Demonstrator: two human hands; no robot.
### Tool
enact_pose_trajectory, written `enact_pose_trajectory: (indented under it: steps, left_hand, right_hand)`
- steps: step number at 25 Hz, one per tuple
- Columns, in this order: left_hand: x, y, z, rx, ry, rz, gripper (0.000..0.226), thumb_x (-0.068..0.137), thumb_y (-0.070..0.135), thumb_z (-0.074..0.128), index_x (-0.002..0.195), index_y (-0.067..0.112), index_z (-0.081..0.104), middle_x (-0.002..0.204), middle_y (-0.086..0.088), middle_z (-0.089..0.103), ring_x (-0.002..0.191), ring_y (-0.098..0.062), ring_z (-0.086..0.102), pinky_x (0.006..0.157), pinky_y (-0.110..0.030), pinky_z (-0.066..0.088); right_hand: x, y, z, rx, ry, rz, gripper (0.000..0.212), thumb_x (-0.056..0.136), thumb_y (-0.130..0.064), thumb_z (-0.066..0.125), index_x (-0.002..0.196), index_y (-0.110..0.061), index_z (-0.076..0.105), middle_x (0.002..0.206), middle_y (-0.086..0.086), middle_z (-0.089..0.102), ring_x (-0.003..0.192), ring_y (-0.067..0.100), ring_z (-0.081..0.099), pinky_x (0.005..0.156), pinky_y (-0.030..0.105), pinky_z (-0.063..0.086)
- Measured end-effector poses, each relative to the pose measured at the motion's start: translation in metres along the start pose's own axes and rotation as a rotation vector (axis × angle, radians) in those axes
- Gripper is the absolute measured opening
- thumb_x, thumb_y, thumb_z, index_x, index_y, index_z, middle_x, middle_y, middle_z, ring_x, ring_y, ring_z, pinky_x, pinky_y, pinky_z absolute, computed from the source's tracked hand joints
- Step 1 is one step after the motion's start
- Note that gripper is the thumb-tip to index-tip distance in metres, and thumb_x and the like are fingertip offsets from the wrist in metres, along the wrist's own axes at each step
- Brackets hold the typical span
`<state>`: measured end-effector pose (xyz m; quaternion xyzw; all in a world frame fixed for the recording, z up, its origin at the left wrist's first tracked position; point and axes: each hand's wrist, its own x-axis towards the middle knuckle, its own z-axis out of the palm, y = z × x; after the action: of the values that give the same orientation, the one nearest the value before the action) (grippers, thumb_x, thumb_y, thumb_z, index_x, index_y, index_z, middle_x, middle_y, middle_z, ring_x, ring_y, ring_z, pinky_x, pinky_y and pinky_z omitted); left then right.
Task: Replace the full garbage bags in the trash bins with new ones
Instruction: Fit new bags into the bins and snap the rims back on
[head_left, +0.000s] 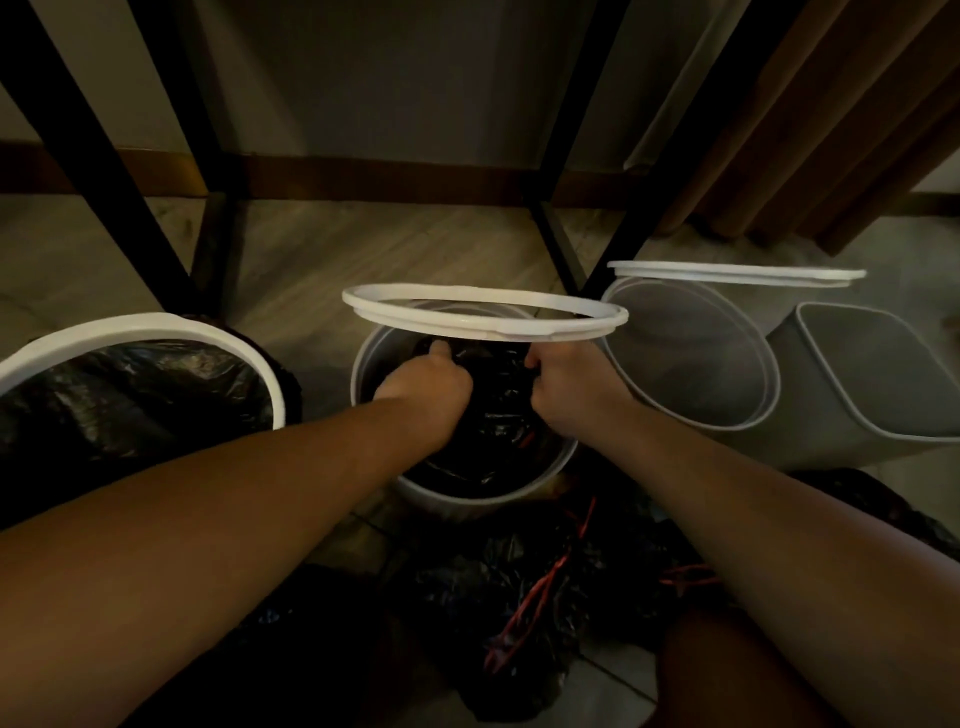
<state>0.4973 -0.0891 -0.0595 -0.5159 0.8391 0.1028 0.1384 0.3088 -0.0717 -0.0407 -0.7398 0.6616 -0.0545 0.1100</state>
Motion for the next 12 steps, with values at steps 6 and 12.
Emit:
enact_pose_trajectory:
  steps: [6, 12]
  left_hand:
    - [-0.011, -0.001, 0.001, -0.105, -0.138, -0.046, 0.051, 0.101, 0.037, 0.054, 0.145, 0.011, 0.051, 0.142, -0.02, 0.039, 0.123, -0.039, 0.051, 0.099, -0.047, 0.052]
    - [-0.036, -0.039, -0.041, -0.432, -0.028, -0.091, 0.042, 0.089, 0.013, 0.062, 0.127, 0.027, 0.069, 0.13, -0.003, 0.062, 0.102, -0.014, 0.053, 0.083, -0.025, 0.045]
  right_hand:
    - [-0.018, 0.008, -0.021, -0.125, -0.081, -0.114, 0.032, 0.091, -0.023, 0.066, 0.121, -0.014, 0.074, 0.127, 0.01, 0.068, 0.121, 0.029, 0.06, 0.105, 0.034, 0.048]
    - [-0.037, 0.027, -0.037, 0.667, -0.058, 0.419, 0.028, 0.084, -0.002, 0.077, 0.084, -0.03, 0.082, 0.086, 0.004, 0.078, 0.065, 0.022, 0.077, 0.054, 0.029, 0.061]
